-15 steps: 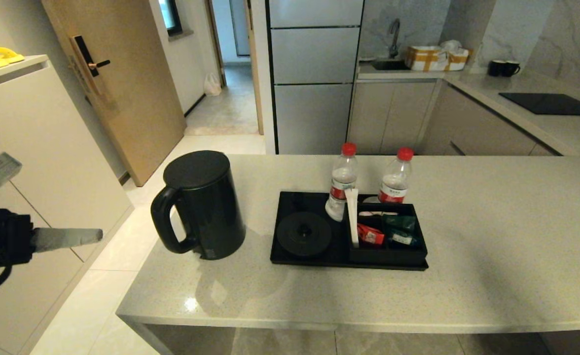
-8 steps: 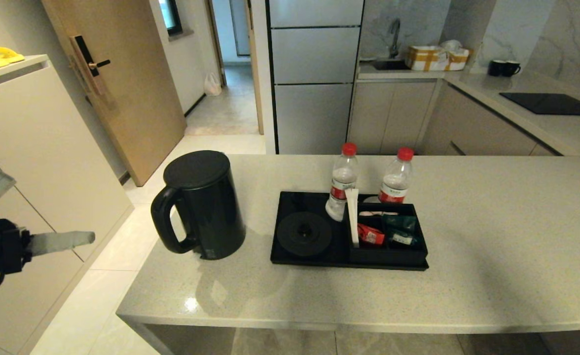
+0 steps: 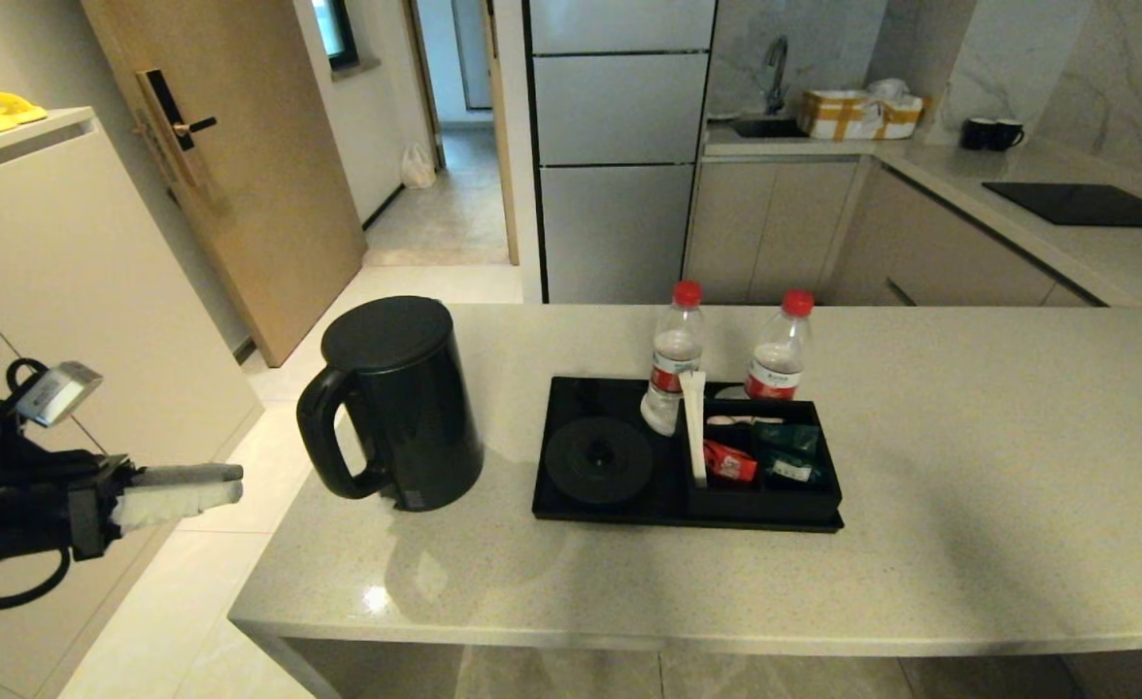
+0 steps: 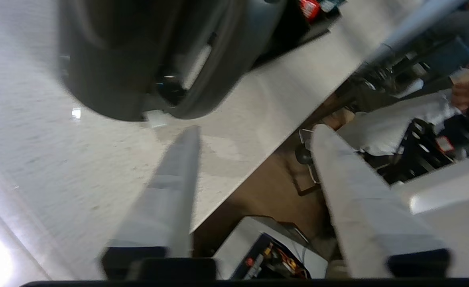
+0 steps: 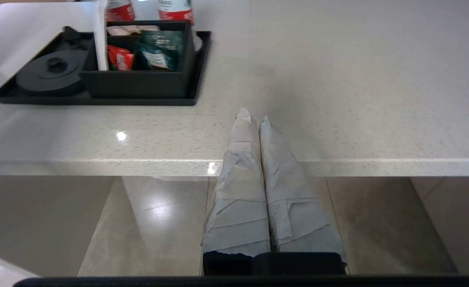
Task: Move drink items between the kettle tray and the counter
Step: Return the kettle to its original position
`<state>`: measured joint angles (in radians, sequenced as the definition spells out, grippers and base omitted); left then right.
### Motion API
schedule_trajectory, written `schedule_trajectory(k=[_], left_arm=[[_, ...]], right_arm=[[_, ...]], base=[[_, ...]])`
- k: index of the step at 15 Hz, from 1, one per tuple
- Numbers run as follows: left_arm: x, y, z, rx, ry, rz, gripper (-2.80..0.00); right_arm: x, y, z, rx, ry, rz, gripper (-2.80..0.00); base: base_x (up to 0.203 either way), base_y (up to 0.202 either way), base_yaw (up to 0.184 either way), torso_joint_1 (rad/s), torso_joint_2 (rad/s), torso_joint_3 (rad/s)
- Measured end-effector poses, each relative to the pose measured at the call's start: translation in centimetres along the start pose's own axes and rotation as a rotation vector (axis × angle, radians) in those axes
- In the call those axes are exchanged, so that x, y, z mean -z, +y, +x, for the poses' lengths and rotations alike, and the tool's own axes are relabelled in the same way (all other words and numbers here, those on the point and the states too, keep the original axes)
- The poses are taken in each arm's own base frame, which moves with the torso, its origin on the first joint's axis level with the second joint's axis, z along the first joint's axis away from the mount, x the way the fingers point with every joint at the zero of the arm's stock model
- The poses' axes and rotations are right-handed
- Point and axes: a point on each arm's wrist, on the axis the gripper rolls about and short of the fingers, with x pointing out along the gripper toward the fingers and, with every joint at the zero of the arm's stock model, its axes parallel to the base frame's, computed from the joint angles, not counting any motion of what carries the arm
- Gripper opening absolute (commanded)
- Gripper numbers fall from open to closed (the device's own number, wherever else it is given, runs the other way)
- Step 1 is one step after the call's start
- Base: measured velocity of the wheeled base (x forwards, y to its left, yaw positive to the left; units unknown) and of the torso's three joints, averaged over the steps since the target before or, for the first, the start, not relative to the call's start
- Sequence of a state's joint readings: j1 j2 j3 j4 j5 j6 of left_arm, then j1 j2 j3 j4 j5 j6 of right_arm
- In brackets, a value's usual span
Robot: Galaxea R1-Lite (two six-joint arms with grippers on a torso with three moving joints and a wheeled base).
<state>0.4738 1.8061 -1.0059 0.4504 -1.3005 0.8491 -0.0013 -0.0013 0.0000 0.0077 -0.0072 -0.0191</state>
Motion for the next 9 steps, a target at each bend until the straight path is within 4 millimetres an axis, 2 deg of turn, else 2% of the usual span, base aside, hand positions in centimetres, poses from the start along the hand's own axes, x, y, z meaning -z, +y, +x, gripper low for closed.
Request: schedule_trajectory(k=[4, 9], left_arm=[[-0.2, -0.2, 1.4, 0.051, 0.015, 0.024, 0.0], [-0.6, 1.4, 2.3, 0.048, 0.007, 0.122, 0.0]], right_arm=[[0.0, 0.0, 0.0, 0.0, 0.0, 0.0, -2.8], [0.0, 0.0, 0.0, 0.0, 0.0, 0.0, -2.8]], base=[[0.0, 0.0, 0.0, 0.0, 0.0, 0.0], [0.0, 0.0, 0.0, 0.0, 0.0, 0.0]])
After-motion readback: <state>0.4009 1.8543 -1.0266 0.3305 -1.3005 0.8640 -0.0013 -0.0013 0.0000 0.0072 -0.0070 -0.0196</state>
